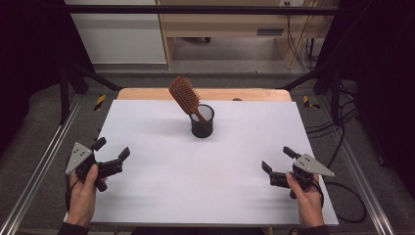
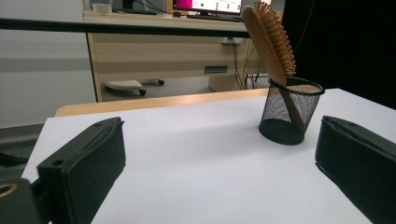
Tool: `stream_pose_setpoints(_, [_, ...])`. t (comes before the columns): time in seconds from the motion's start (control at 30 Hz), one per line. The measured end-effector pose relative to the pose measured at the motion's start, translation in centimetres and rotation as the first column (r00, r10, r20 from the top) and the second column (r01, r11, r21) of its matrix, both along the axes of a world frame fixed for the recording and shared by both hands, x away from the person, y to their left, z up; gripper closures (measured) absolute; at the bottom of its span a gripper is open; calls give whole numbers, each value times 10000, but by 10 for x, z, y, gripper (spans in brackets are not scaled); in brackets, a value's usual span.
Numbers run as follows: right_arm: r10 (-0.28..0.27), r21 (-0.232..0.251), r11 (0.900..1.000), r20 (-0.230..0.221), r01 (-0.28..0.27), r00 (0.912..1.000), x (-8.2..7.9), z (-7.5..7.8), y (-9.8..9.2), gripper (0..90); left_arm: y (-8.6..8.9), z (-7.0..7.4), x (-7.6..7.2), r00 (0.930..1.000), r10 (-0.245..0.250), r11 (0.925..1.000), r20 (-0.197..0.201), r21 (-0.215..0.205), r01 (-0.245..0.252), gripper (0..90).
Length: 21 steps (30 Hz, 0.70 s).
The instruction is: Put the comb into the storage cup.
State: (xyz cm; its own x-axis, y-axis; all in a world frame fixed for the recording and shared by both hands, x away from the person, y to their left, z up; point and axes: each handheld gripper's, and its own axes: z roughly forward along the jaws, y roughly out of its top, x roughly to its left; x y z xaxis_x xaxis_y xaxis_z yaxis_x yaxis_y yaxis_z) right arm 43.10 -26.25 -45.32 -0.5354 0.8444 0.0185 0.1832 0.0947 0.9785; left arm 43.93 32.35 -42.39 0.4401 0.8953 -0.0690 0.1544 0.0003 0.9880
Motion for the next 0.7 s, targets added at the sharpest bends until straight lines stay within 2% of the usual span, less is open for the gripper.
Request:
stream_pose_setpoints(0.27, [-7, -31, 10000, 53, 7, 10000, -1, -1, -4, 32, 4, -6, -7, 9999, -139, 9999, -23, -41, 139, 19])
stream_pose_setpoints(0.57, [85, -82, 9999, 59, -84, 9999, -1, -1, -3, 31, 3, -12, -14, 9987, -504, 9987, 9, 107, 504, 20])
stream_pose_setpoints(0.7, [130, -88, 9999, 65, -129, 9999, -2, -1, -3, 29, 3, -14, -17, 9985, -552, 9985, 0, 28, 552, 20])
